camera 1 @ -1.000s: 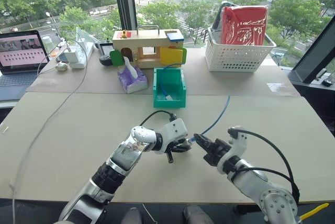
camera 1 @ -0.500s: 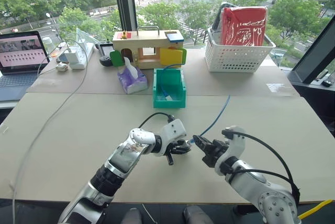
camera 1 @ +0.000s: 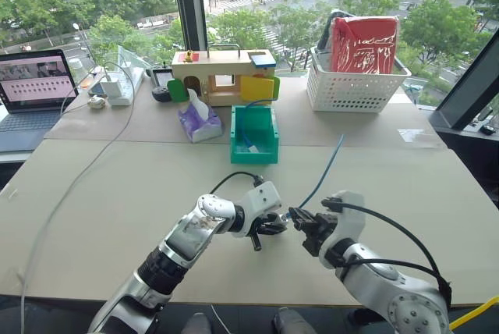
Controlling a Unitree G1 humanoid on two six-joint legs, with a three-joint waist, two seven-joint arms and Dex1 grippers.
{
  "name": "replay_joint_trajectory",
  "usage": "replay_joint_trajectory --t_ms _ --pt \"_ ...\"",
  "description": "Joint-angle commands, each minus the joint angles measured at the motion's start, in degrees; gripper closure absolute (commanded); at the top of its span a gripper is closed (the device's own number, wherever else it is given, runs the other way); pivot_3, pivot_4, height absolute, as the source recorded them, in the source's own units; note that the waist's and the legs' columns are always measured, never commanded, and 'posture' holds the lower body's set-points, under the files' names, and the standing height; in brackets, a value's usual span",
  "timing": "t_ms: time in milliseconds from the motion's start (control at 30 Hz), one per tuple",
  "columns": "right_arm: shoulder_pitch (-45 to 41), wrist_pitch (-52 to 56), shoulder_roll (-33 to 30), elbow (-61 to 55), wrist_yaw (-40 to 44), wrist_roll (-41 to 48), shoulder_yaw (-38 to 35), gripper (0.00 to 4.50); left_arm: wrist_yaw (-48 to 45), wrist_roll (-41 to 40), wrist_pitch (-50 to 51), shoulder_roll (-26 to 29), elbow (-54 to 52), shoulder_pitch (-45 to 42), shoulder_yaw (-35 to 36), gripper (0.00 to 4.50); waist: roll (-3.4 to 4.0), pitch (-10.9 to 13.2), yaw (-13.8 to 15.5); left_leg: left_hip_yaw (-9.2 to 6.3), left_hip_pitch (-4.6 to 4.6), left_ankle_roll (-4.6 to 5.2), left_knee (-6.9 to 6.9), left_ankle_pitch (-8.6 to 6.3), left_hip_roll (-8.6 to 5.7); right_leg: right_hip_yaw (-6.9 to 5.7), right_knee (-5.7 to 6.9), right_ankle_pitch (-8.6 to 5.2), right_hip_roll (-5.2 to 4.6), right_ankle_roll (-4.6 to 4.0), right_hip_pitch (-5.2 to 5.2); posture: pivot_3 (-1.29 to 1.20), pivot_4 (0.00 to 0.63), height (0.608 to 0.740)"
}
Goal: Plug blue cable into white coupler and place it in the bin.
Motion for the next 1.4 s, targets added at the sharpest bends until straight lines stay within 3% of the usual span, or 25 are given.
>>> replay_joint_trajectory --t_ms 33,200,633,733,867,1400 --pt "1.45 4.40 -0.12 0.57 0.54 1.97 3.73 4.50 -0.24 -0.46 0.27 -0.66 1.01 0.04 -1.85 3.86 -0.01 -0.05 0.00 0.00 0.06 0.01 0.00 -0.01 0.00 0.00 -0.04 0.00 0.00 0.00 0.08 0.00 0.150 0.732" --pt "1.19 5.49 -0.85 2.14 2.17 3.39 3.43 4.50 0.70 -0.38 -0.34 -1.82 1.52 -0.07 -2.21 3.86 -0.02 -0.09 0.06 -0.02 0.62 0.02 -0.22 -0.02 0.00 0.00 -0.45 -0.09 0.00 -0.04 0.76 0.00 0.150 0.732" --pt "4.57 6.31 -3.43 7.28 7.70 4.77 1.98 4.50 3.66 -0.33 0.09 -3.10 0.41 1.81 -1.37 3.86 -0.11 -0.62 0.61 -0.08 0.87 0.15 -0.25 -0.12 -0.02 0.00 -0.73 -0.23 0.00 -0.04 1.23 0.00 0.150 0.732" --pt "4.25 6.34 -2.87 8.06 8.82 5.86 1.59 4.50 4.04 -0.26 -0.13 -3.20 0.57 1.80 -1.23 3.86 -0.19 -0.84 0.54 -0.11 1.08 0.16 -0.30 -0.19 -0.02 0.00 -0.80 -0.53 0.00 -0.41 1.46 0.00 0.150 0.732" --pt "4.07 7.45 -6.11 10.21 13.83 3.29 1.99 4.50 4.52 -0.22 -0.01 -3.36 0.48 1.79 -1.14 3.86 -0.19 -0.91 0.54 -0.12 1.08 0.15 -0.31 -0.20 -0.03 0.00 -0.81 -0.56 0.00 -0.42 1.49 0.00 0.150 0.732" --pt "1.12 8.15 -3.25 18.70 22.00 -3.36 3.55 4.50 6.01 -0.25 0.35 -3.31 0.11 1.95 -0.39 3.86 -0.51 -1.34 -0.10 -0.16 1.40 0.12 -0.34 -0.26 -0.03 0.01 -0.83 -0.70 0.01 -0.53 1.69 0.00 0.150 0.732"
